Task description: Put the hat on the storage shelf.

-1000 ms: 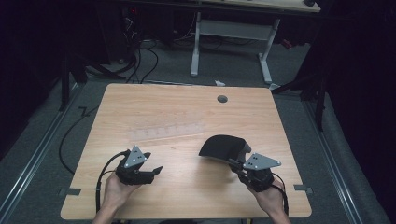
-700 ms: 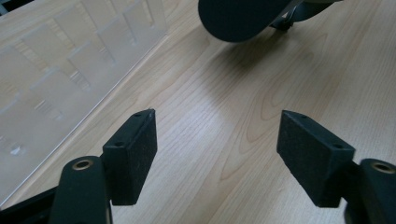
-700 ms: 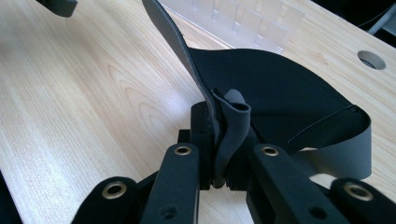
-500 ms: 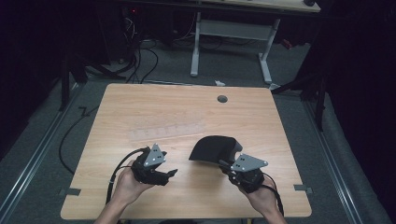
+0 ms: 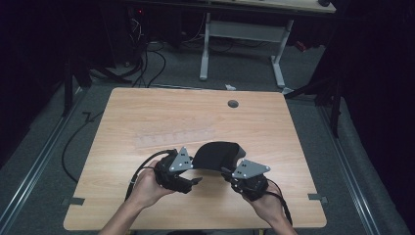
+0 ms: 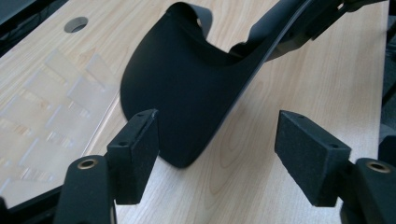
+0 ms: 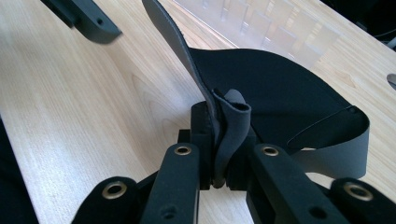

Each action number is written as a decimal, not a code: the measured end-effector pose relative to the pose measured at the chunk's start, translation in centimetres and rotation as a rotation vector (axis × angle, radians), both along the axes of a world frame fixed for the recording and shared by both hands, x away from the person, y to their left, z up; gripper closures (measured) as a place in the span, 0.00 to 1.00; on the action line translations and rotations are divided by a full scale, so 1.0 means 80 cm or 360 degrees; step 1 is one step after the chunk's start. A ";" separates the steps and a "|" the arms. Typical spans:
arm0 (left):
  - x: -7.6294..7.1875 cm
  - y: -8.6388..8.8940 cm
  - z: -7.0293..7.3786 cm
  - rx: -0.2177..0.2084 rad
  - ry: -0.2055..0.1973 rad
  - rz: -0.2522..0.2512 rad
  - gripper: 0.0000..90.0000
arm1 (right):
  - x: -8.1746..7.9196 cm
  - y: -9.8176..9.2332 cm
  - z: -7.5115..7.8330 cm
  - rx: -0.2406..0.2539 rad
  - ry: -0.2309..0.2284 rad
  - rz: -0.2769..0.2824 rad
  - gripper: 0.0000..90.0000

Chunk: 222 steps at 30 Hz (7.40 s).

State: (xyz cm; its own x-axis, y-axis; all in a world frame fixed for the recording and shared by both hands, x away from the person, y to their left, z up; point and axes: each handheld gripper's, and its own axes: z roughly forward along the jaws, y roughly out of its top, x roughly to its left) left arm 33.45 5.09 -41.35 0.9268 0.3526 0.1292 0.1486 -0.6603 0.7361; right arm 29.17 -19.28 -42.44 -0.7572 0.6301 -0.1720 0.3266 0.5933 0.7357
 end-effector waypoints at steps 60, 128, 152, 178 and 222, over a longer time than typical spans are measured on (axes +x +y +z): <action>0.006 0.045 0.008 -0.0147 -0.0012 -0.0097 0.97 | -0.010 -0.028 0.008 0.0302 -0.0114 -0.0072 0.54; 0.126 0.196 0.021 -0.0732 -0.0142 0.0827 0.97 | 0.053 -0.112 -0.133 0.0172 0.0176 -0.0715 0.51; 0.154 0.201 -0.020 -0.0749 -0.0134 0.0832 0.97 | 0.052 -0.111 -0.133 0.0170 0.0177 -0.0717 0.51; 0.141 0.212 -0.036 -0.0829 -0.0025 0.1005 0.96 | 0.051 -0.110 -0.133 0.0167 0.0171 -0.0713 0.50; 0.103 0.203 -0.058 -0.0523 -0.0013 0.1106 0.97 | 0.051 -0.110 -0.133 0.0168 0.0174 -0.0699 0.50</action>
